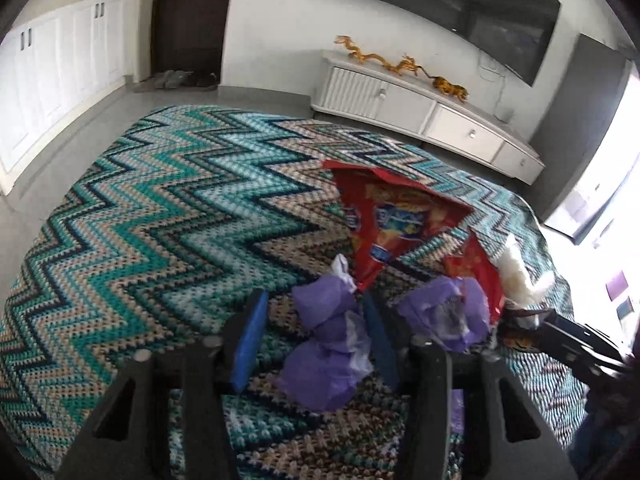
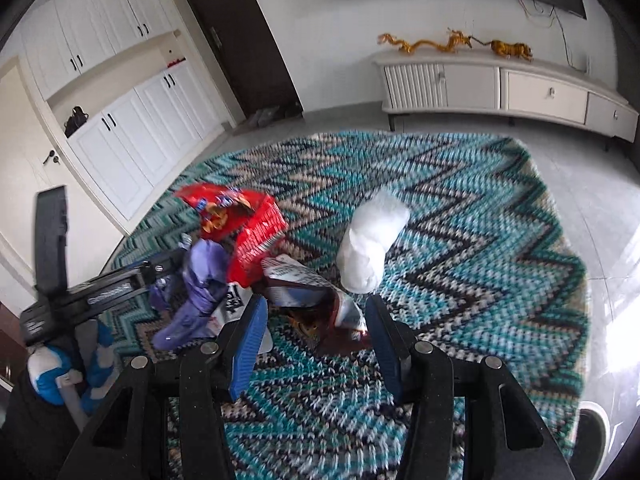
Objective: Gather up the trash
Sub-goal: 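Grasp the purple wrapper with the left tool while the right tool grasps the white-and-red printed bag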
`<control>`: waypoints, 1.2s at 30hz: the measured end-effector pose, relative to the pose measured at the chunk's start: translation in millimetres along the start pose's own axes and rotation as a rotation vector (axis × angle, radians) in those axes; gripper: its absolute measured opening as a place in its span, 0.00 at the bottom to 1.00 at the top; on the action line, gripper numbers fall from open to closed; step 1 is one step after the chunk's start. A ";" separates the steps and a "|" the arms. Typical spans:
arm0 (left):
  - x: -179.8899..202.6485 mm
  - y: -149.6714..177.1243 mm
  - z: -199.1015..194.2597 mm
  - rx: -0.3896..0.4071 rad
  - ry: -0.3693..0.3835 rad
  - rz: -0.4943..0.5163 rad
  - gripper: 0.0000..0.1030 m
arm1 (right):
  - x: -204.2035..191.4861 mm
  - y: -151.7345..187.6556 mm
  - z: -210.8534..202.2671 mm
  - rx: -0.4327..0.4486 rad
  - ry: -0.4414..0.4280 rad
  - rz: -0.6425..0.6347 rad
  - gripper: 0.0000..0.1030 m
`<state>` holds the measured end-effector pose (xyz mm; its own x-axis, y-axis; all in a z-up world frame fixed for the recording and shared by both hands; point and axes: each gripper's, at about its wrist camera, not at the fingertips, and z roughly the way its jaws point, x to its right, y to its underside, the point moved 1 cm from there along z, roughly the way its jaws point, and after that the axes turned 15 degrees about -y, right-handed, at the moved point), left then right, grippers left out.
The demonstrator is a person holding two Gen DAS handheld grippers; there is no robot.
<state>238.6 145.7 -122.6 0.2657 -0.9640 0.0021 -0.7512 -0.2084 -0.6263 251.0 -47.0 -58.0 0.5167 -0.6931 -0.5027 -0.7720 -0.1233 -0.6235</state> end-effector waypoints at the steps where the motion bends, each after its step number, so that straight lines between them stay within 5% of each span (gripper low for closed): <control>1: 2.1 1.5 -0.4 -0.002 0.005 0.011 0.38 | 1.2 0.1 3.5 -0.004 0.000 0.003 0.47; 14: 15.4 18.5 -3.4 -0.017 0.015 0.065 0.27 | 9.9 5.5 18.3 -0.041 0.010 0.043 0.31; 22: 7.0 31.5 -39.7 0.034 0.014 0.059 0.26 | -1.5 12.3 6.9 -0.025 0.002 0.048 0.24; 36: 7.9 56.6 -161.7 0.197 0.070 0.048 0.26 | -87.1 73.2 -126.8 0.121 -0.169 0.022 0.24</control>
<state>100.5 99.7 -31.9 0.1848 -0.9826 0.0183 -0.6275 -0.1323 -0.7673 102.5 -85.7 16.1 0.5626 -0.5642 -0.6043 -0.7392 -0.0160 -0.6733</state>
